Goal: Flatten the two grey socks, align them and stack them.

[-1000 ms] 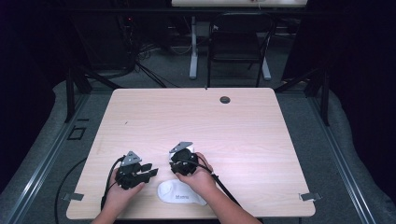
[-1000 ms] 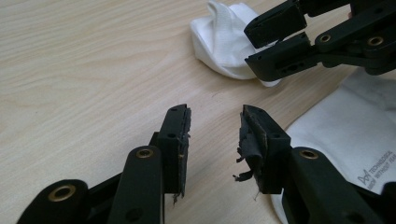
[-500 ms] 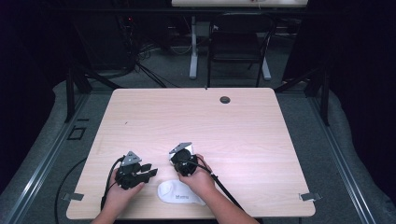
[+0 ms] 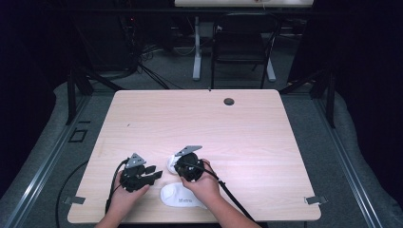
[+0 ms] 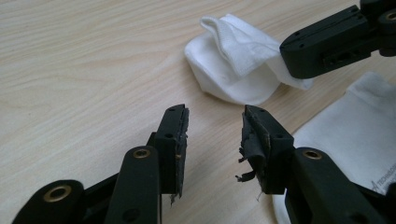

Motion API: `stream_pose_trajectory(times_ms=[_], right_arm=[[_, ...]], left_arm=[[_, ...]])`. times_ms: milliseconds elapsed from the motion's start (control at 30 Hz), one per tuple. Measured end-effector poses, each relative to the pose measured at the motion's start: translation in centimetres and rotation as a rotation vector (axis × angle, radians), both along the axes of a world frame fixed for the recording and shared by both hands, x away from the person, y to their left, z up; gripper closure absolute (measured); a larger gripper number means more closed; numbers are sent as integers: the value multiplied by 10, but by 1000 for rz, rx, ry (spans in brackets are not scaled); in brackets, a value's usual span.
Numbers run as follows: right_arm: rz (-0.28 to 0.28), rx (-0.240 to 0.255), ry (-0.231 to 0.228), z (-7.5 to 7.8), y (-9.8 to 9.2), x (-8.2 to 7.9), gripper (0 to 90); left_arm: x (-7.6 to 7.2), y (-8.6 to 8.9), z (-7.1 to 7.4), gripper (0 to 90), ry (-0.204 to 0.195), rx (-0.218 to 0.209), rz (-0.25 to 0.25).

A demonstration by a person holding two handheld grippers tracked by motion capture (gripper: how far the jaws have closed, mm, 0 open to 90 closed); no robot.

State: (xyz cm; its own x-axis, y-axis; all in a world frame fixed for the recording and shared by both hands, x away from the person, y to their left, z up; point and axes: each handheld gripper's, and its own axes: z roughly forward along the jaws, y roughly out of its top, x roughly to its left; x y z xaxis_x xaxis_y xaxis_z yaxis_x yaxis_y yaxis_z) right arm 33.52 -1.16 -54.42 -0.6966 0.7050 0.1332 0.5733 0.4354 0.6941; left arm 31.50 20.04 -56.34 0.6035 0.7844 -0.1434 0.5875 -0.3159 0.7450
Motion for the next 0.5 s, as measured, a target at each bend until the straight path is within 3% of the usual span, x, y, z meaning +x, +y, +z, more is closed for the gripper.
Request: stream_pose_trajectory(times_ms=[200, 400, 500], right_arm=[[-4, 13, 2, 1, -2, -3, 900], [-4, 14, -2, 2, -2, -4, 900], [-6, 25, 0, 2, -3, -5, 900]], left_arm=[[4, -7, 2, 579, -3, -14, 5], [16, -14, 4, 558, -13, -43, 53], [22, -19, 1, 562, 5, -36, 49]])
